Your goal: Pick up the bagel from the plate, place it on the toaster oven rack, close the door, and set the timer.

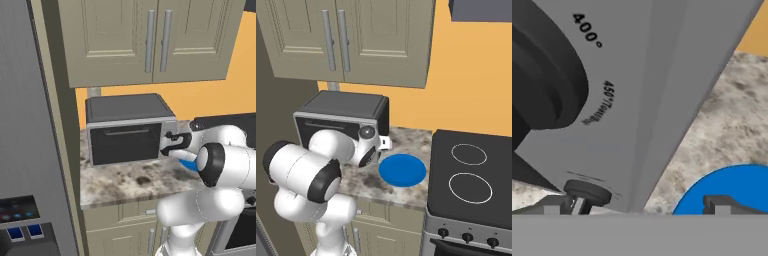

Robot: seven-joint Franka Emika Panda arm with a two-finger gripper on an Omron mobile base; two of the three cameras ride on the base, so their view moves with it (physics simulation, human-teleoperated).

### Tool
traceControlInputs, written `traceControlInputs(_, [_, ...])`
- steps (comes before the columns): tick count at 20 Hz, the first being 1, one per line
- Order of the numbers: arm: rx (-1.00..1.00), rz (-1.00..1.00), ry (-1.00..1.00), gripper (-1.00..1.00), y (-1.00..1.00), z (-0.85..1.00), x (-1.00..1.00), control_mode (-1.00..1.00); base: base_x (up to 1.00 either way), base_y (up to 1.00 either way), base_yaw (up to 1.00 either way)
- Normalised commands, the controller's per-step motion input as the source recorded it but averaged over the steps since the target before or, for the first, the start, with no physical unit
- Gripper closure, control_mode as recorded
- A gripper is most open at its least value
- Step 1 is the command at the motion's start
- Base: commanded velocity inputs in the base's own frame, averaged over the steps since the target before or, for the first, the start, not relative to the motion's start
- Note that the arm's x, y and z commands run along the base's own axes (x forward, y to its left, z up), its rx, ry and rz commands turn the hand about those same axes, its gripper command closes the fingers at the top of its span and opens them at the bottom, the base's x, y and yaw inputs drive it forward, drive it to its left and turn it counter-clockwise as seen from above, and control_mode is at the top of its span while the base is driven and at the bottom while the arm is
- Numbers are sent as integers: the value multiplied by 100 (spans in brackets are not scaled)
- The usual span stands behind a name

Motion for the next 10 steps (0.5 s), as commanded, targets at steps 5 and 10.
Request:
traceControlInputs(5, [0, -16, 9, -100, -85, -54, -7, -100, 0, 0, 0])
traceControlInputs(10, [0, -19, 8, -100, -99, -44, -19, -100, 0, 0, 0])
